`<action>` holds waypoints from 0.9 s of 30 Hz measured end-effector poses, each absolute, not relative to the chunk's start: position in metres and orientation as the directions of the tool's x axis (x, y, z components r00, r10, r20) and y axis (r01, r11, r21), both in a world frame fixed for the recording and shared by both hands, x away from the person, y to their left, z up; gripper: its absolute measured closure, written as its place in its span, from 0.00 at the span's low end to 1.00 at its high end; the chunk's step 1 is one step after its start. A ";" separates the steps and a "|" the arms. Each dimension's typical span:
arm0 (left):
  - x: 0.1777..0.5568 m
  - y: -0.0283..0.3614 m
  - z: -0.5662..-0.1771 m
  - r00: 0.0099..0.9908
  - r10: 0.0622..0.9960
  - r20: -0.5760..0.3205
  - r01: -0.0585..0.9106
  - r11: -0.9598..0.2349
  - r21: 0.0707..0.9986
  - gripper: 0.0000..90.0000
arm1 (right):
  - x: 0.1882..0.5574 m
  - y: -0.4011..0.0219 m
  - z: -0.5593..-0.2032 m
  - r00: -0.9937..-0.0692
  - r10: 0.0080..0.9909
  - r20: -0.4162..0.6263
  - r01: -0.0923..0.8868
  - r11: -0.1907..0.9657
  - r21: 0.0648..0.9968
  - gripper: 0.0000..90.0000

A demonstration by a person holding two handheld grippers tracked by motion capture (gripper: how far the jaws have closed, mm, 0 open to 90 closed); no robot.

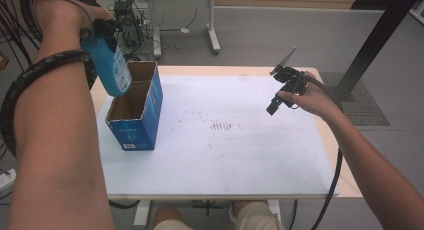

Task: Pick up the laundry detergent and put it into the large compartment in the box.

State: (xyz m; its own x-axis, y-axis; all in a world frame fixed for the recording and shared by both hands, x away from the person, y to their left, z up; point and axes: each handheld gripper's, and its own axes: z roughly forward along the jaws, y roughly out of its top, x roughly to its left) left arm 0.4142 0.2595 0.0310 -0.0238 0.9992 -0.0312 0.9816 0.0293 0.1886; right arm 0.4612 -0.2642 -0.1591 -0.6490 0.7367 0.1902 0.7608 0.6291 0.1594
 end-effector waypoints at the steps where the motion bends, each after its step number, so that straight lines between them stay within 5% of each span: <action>1: 0.415 0.259 0.028 -0.023 0.999 -0.029 0.983 0.028 0.183 0.42 | 0.461 -0.264 -0.159 -0.649 0.736 0.191 0.760 0.629 0.161 0.05; 27: 0.416 0.253 -0.045 -0.043 0.999 -0.032 0.983 0.049 0.178 0.42 | 0.460 -0.259 -0.164 -0.658 0.729 0.191 0.753 0.639 0.155 0.05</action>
